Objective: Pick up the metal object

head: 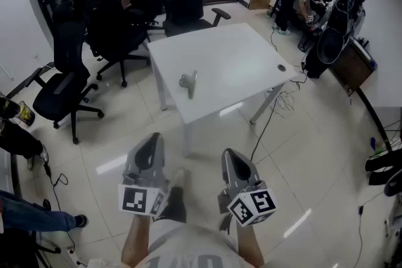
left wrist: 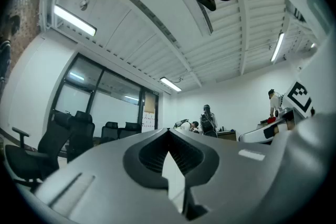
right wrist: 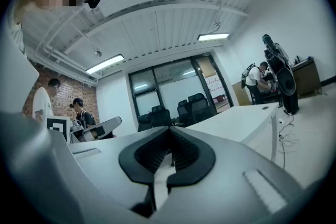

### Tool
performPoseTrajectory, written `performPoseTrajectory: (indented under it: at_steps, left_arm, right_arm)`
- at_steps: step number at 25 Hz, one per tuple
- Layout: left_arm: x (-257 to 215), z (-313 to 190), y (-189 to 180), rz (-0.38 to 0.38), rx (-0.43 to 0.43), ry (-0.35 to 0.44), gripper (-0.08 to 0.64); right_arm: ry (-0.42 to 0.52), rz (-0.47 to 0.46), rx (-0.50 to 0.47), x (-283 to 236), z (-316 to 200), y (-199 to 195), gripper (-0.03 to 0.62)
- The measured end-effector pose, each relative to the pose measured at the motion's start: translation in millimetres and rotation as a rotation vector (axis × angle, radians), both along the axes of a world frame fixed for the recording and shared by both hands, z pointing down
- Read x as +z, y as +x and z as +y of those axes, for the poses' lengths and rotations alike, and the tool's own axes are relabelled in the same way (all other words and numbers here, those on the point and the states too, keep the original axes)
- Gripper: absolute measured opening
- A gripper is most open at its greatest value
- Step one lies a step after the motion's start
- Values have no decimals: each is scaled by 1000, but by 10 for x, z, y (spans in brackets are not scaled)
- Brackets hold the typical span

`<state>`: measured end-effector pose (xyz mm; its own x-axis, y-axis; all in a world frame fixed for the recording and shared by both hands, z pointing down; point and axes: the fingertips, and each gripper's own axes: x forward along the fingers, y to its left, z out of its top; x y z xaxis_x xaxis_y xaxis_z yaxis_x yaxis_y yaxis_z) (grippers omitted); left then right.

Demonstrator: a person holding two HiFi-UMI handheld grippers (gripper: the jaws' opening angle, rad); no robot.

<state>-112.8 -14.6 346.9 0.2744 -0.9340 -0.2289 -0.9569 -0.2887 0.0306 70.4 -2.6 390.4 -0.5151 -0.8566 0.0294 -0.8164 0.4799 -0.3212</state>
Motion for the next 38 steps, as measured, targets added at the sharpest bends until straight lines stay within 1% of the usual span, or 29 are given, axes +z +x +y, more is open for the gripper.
performPoseTrajectory:
  at_steps: [2,4,8,10,13,17,21,22,23,24,25,26,27,28,30,32,33,35,38]
  left_arm:
    - [-81,-501,-104,31,23,13,-2]
    - [-152,-987,-204,35,36,27,-2]
    - [-242,-1809,-270,-20,58,47,-2]
    - [-216,-2120,-256,-45,64,31,-2]
    - [-90,-2432,-220,-58,63,-29,-2]
    - [37,-2714,-222,-83,50,-41,-2]
    - [207,-2898,-220,-38,23,-97,-2]
    - [307,-2960,-200,-16,25,-133,-2]
    - [456,-3025,-163,22,43,-188,0]
    - [639,-3088,-113,83,81,-259,0]
    - [832,-3148,-62,161,126,-337,33]
    - [1021,-3207,-21,232,166,-412,111]
    - [1208,-3262,9,276,189,-478,151]
    - [1392,-3309,27,288,196,-537,156]
    - [1765,-3361,33,262,179,-647,159]
    - [2130,-3385,42,201,154,-752,165]
    - [2282,-3399,62,167,148,-795,185]
    - [2479,-3434,129,133,153,-855,199]
    - [2639,-3503,202,116,158,-916,204]
  right_arm:
    - [23,13,19,-85,-484,-99,11]
    - [45,15,30,-173,-959,-206,11]
    - [102,48,40,-341,-1753,-368,11]
    - [106,54,40,-369,-2058,-425,11]
    - [89,61,38,-340,-2381,-454,12]
    - [41,62,34,-204,-2654,-424,11]
    - [27,64,28,-184,-2806,-359,11]
    - [24,60,28,-184,-2843,-335,11]
    - [17,57,28,-175,-2865,-315,11]
    - [8,54,29,-157,-2873,-299,11]
    - [0,54,32,-137,-2872,-289,11]
    - [-4,55,36,-119,-2870,-281,12]
    - [-5,59,41,-100,-2874,-273,12]
    - [-7,62,48,-75,-2884,-262,11]
    - [-21,62,66,-10,-2909,-230,12]
    - [-36,56,85,41,-2934,-174,12]
    - [-40,53,93,54,-2948,-138,12]
    - [-45,45,106,70,-2978,-63,11]
    - [-49,36,117,89,-3030,-1,11]
